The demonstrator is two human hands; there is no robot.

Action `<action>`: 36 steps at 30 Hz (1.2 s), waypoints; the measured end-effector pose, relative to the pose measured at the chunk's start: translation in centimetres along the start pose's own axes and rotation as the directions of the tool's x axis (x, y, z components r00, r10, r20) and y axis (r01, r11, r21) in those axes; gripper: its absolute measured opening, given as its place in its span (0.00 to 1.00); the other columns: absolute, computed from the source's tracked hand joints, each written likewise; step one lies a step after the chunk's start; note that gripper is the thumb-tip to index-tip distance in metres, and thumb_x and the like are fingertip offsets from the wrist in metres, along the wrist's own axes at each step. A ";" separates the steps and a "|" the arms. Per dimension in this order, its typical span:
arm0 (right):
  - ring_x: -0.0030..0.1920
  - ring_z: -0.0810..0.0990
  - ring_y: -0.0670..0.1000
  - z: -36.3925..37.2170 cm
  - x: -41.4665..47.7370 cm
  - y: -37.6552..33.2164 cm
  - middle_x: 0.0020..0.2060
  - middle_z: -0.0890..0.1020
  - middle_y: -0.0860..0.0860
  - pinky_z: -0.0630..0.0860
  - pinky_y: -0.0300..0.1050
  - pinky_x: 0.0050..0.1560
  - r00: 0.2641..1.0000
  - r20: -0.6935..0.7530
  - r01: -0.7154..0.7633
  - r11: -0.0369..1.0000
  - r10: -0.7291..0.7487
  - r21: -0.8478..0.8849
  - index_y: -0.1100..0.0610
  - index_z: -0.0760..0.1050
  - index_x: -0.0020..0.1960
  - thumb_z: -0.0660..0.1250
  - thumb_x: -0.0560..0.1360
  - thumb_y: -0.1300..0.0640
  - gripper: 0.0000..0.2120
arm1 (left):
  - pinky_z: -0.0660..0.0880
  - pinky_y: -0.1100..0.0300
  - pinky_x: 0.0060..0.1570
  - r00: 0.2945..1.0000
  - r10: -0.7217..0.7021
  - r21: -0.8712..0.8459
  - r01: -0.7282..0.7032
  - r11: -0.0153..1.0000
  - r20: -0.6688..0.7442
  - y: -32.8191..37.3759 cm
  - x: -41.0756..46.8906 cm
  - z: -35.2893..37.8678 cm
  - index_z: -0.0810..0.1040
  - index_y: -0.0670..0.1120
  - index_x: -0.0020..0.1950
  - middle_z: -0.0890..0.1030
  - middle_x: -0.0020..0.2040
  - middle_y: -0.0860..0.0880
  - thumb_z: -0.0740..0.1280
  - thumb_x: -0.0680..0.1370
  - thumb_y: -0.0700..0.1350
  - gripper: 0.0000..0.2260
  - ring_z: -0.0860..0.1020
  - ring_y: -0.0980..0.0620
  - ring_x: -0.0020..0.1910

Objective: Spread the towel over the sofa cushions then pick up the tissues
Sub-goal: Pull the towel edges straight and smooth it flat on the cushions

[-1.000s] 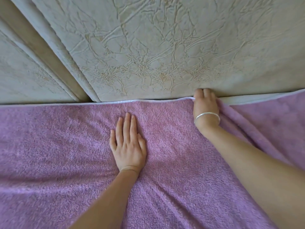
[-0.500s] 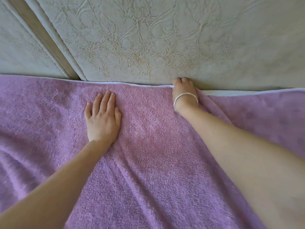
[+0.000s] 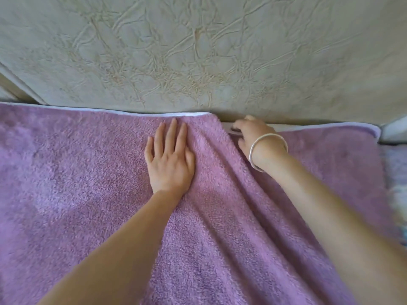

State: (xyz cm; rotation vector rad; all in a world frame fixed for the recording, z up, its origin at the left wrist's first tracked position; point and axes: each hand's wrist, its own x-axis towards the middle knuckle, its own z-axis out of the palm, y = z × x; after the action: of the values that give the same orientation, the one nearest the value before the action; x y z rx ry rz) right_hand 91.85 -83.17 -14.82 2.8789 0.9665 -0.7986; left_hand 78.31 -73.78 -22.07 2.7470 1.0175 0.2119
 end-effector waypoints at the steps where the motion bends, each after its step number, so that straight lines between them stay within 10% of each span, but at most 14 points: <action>1: 0.61 0.74 0.61 0.2 0.0 0.2 0.63 0.71 0.59 0.72 0.51 0.59 1.000 -0.015 -0.005 1.000 0.005 0.028 0.60 0.72 0.61 0.57 0.77 0.67 0.14 | 0.52 0.51 0.66 1.000 0.003 0.006 -0.003 1.000 -0.003 0.0 0.0 0.1 0.69 0.48 0.69 0.71 0.70 0.48 0.51 0.73 0.49 0.25 0.67 0.45 0.70; 7: 0.56 0.76 0.62 1.1 1.3 1.0 0.62 0.69 0.60 0.73 0.54 0.50 0.931 -0.294 -0.175 0.970 0.218 0.168 0.62 0.70 0.58 0.58 0.78 0.63 0.09 | 0.62 0.47 0.67 1.000 -0.017 -0.007 0.017 1.000 0.015 0.1 0.0 -0.3 0.69 0.49 0.68 0.72 0.69 0.49 0.51 0.73 0.49 0.25 0.68 0.46 0.69; 17: 0.59 0.75 0.58 1.6 2.1 2.7 0.61 0.72 0.58 0.60 0.45 0.54 0.941 -0.316 -0.054 0.974 0.125 0.222 0.61 0.72 0.58 0.59 0.77 0.63 0.10 | 0.62 0.45 0.67 1.000 0.001 0.015 -0.001 1.000 -0.011 0.2 0.0 -0.4 0.70 0.47 0.68 0.72 0.69 0.48 0.49 0.74 0.49 0.24 0.68 0.46 0.69; 21: 0.61 0.74 0.58 1.1 -0.4 4.8 0.62 0.75 0.57 0.70 0.51 0.63 0.915 -0.388 0.003 0.959 0.112 0.284 0.58 0.72 0.62 0.54 0.76 0.69 0.18 | 0.58 0.45 0.68 1.000 0.021 0.015 -0.021 1.000 0.019 0.2 0.0 -1.4 0.68 0.45 0.69 0.69 0.71 0.46 0.45 0.74 0.51 0.27 0.65 0.45 0.71; 27: 0.63 0.73 0.62 0.0 -1.2 11.4 0.63 0.74 0.62 0.71 0.53 0.63 0.951 -0.249 -0.141 0.972 0.185 0.187 0.59 0.71 0.65 0.55 0.76 0.68 0.19 | 0.61 0.51 0.66 0.948 0.316 -0.075 -0.314 0.947 0.030 7.3 -0.7 -1.7 0.67 0.41 0.69 0.70 0.69 0.42 0.48 0.76 0.48 0.24 0.69 0.43 0.68; 36: 0.58 0.76 0.63 -0.1 1.1 15.3 0.61 0.72 0.63 0.72 0.54 0.56 0.846 -0.364 -0.330 0.919 0.390 0.218 0.65 0.72 0.59 0.56 0.77 0.68 0.12 | 0.59 0.52 0.67 0.960 0.263 -0.048 -0.259 0.965 0.094 8.7 -0.4 0.8 0.62 0.44 0.72 0.65 0.73 0.45 0.47 0.75 0.50 0.26 0.64 0.47 0.71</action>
State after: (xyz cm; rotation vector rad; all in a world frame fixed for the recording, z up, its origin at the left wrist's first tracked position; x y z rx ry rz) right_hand 101.32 -94.95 -17.59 3.2775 0.3449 -0.2611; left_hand 83.61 -80.63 -20.79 2.8206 0.6177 0.1290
